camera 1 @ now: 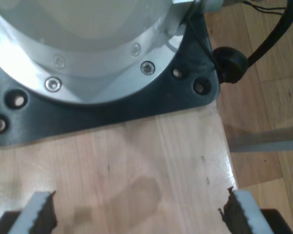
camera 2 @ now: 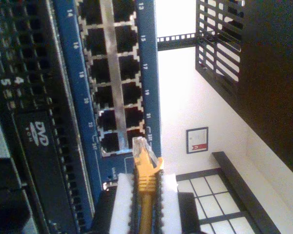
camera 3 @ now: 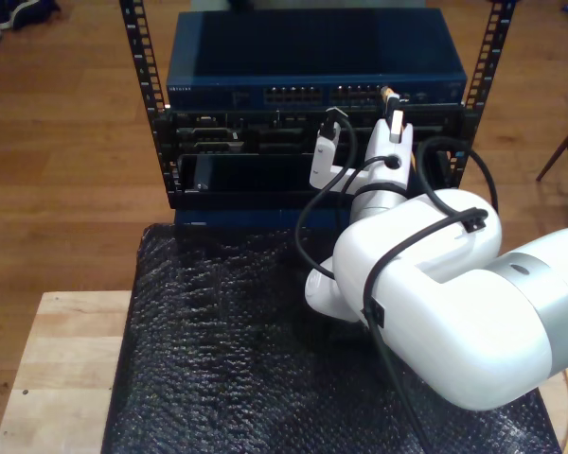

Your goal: Grab the cable and plug it in

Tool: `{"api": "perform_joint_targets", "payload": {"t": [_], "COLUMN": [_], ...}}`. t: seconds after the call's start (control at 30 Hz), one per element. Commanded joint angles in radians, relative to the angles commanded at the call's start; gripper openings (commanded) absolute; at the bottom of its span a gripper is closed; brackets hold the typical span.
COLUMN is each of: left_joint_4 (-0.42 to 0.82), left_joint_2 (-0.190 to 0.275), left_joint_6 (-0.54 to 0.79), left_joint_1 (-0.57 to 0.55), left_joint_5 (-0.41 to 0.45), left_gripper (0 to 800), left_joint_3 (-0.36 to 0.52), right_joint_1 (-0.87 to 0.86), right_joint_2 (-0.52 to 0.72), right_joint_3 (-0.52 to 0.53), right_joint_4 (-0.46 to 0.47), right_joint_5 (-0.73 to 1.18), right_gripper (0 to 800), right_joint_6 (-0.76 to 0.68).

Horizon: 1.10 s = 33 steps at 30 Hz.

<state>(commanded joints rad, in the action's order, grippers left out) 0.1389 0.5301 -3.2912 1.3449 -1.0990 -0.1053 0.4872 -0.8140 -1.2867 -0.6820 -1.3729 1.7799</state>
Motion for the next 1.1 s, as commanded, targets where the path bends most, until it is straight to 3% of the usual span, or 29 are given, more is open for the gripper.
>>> {"api": "perform_joint_targets", "payload": {"t": [1.1], "left_joint_4": [0.0], "left_joint_2": [0.0], "left_joint_6": [0.0], "left_joint_1": [0.0], "left_joint_5": [0.0], "left_gripper": [800], "left_joint_3": [0.0], "right_joint_1": [0.002], "right_joint_2": [-0.031], "right_joint_3": [-0.044], "right_joint_4": [0.005], "right_joint_5": [0.002], "right_gripper": [0], "right_joint_6": [0.018]}}
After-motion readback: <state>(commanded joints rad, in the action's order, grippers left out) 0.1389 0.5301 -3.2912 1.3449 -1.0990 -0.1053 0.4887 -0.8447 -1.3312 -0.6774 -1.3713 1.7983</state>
